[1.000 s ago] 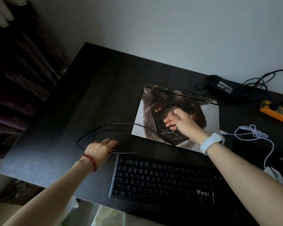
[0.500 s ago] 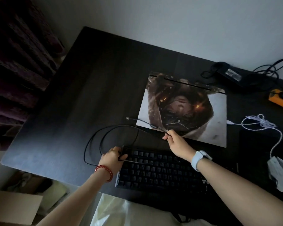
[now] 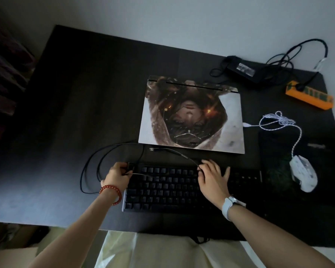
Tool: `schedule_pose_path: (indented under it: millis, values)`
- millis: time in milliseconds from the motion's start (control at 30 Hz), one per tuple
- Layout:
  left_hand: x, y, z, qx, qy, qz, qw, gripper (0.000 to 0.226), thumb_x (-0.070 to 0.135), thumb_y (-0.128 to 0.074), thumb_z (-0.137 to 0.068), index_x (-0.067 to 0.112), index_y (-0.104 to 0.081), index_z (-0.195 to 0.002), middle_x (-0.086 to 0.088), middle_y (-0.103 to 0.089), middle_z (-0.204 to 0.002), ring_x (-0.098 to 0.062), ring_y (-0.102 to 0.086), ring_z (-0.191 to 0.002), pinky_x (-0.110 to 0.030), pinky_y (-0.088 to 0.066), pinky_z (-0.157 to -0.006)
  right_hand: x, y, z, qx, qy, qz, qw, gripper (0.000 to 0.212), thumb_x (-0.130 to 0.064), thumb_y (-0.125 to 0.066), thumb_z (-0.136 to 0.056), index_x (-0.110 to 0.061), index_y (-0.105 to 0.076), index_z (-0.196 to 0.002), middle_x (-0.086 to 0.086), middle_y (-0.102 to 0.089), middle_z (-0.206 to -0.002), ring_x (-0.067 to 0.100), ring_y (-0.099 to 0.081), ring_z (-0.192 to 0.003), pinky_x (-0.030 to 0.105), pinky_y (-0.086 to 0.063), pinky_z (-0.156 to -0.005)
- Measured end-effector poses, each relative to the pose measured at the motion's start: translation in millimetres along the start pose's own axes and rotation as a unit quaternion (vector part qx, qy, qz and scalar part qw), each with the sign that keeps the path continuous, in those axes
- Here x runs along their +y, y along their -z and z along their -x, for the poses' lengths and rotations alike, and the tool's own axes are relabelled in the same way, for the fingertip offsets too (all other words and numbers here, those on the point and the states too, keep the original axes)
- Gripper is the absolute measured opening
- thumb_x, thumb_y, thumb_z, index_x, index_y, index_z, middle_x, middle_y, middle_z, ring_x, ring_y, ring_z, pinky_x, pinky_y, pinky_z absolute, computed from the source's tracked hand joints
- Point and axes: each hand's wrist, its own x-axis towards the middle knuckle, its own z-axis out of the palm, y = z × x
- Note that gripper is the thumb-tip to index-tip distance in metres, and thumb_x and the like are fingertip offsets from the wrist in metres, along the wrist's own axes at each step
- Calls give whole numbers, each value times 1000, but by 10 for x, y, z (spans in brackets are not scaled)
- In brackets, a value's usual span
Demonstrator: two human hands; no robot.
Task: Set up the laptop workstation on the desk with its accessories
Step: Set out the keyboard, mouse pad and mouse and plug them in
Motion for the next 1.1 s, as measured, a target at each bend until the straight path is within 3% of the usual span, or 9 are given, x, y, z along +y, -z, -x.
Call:
schedule_pose_path:
  millis: [233,633,833,933,1000,1100]
  values:
    - [-19,114,29,27,-24,-53,998,30,21,-59,-87,21,-57,-116,-4,-67,-111,-29,-58,-106,-50,-39,-99,-96,-147,124,6,23,-62,998,28,-25,-39,-96,-26,-54,-120,-7,-49,-130,18,-37,-125,56,2,-111]
    - [-64,172,6,-11,-42,-7,999,29,12,-61,-86,11,-55,-114,-12,-65,-105,-30,-60,-99,-46,-47,-92,-123,-108,111,-6,28,-85,996,24,-24,-40,-97,-24,-53,-117,-7,-49,-126,16,-37,-124,51,3,-112]
    - [-90,94,82,-19,-58,-31,998,27,19,-58,-87,13,-53,-112,-8,-64,-101,-28,-60,-96,-41,-49,-88,-28,-28,109,-20,35,-60,997,26,-23,-39,-97,-24,-52,-119,-6,-49,-128,17,-37,-125,52,3,-113]
    - [-66,149,63,-50,-69,-59,995,36,27,-63,-85,14,-53,-116,-9,-64,-106,-27,-60,-99,-38,-49,-89,-17,41,91,-24,36,-57,997,23,-23,-43,-96,-24,-55,-115,-7,-51,-124,17,-36,-125,54,1,-113]
    - [-43,267,29,-86,-96,-126,984,48,37,-68,-80,16,-53,-120,-7,-64,-109,-24,-60,-101,-31,-48,-88,-42,96,101,4,68,-52,996,18,-20,-48,-94,-23,-59,-108,-7,-54,-118,17,-41,-121,54,-6,-112]
    - [-21,571,-3,-175,-132,-201,955,61,48,-70,-73,24,-50,-126,2,-63,-113,-14,-58,-98,-24,-44,-88,-213,236,46,60,174,-102,978,14,-9,-54,-90,-16,-63,-96,-5,-64,-100,18,-57,-99,45,-38,-97]
